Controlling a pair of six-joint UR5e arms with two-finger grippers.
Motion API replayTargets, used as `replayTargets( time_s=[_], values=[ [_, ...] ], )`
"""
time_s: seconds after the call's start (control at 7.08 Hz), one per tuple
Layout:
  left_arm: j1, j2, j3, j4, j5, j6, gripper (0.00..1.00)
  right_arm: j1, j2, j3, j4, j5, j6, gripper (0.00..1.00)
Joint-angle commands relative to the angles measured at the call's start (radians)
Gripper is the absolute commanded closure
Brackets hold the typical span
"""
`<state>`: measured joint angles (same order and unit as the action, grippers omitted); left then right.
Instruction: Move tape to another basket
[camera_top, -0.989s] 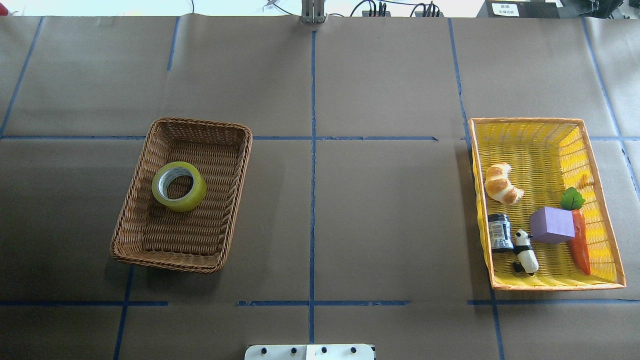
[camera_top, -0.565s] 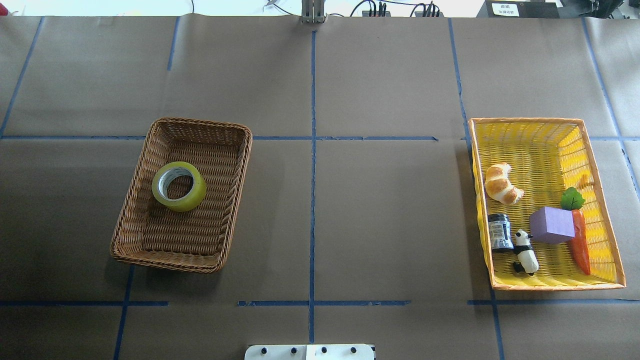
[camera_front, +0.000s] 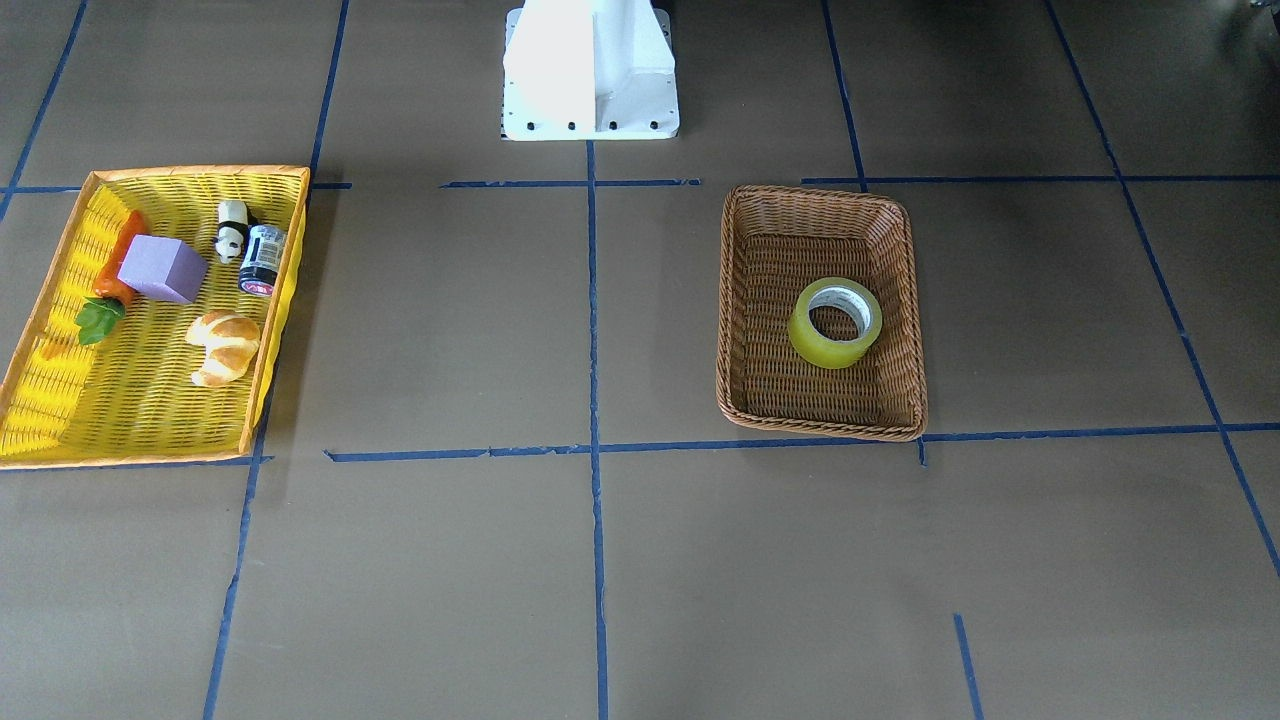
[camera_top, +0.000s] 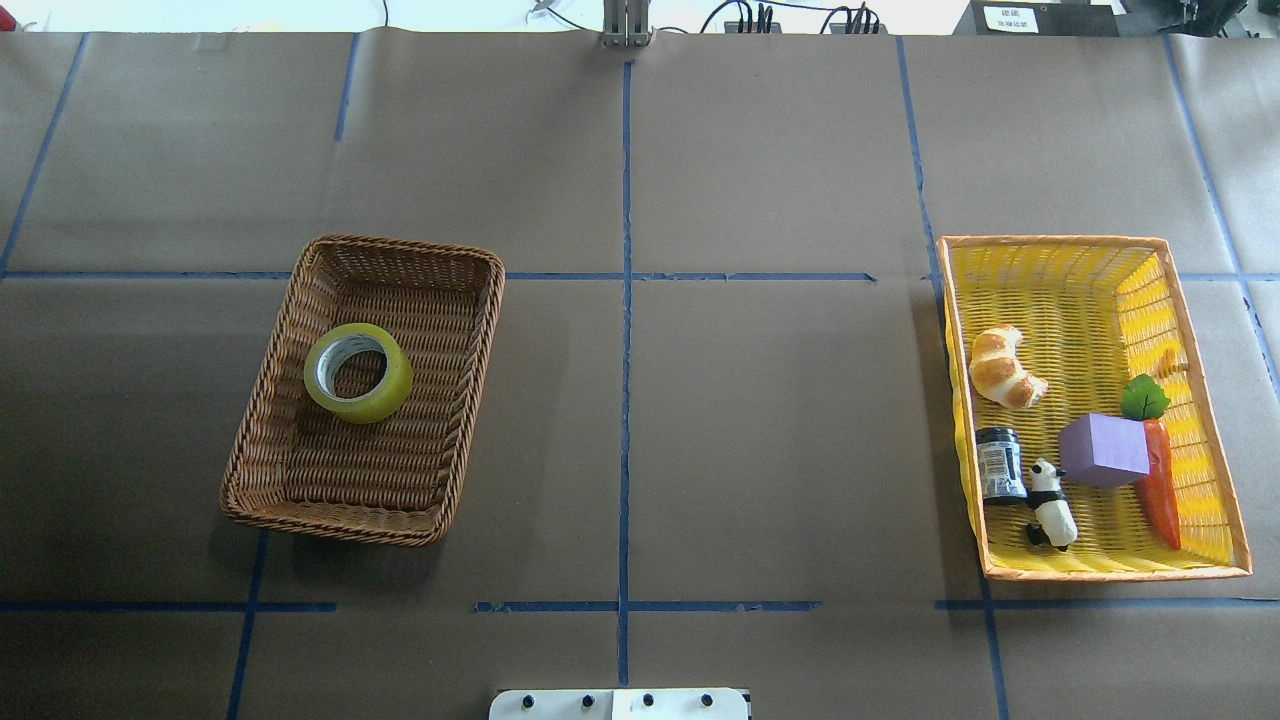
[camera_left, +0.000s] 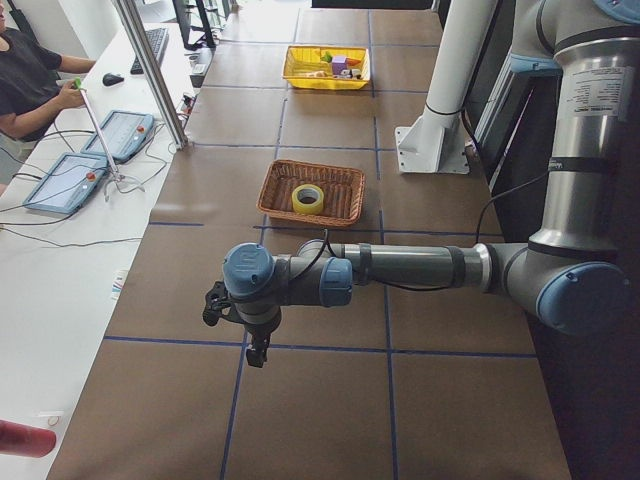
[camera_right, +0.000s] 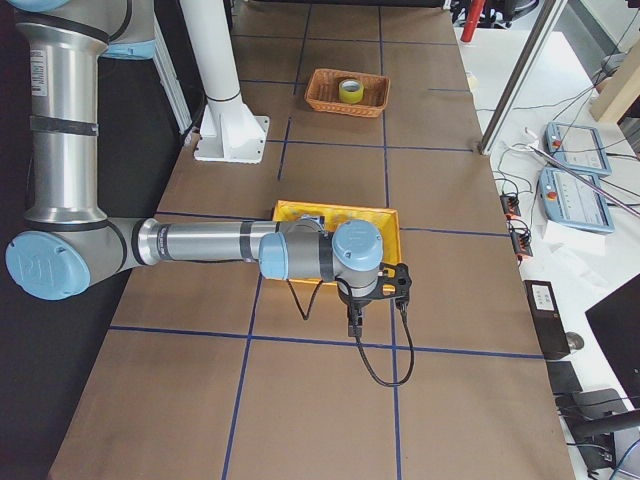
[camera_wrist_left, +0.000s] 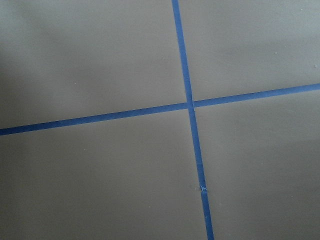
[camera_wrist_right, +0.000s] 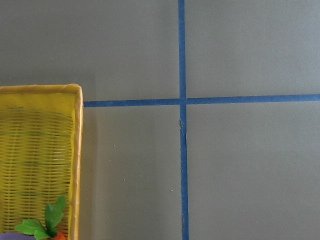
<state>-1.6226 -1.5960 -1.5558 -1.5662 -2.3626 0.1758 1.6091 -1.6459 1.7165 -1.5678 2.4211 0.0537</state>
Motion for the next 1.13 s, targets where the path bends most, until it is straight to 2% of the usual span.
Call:
replayTargets(
  time_s=[0.0, 0.71, 0.99],
  values=[
    [0.0, 0.004, 0.002, 0.005, 0.006, 0.001, 0.0, 0.0, -0.002, -0.002, 0.002, 0.001, 0.0, 0.0],
    [0.0, 0.011, 0.005, 0.005, 0.005, -0.001, 0.0, 0.0, -0.014, -0.003, 0.003, 0.001, -0.002, 0.0],
    [0.0, 0.011, 0.006, 0.005, 0.005, -0.001, 0.0, 0.0, -0.017, -0.035, 0.012, -0.002, -0.018, 0.0]
  ],
)
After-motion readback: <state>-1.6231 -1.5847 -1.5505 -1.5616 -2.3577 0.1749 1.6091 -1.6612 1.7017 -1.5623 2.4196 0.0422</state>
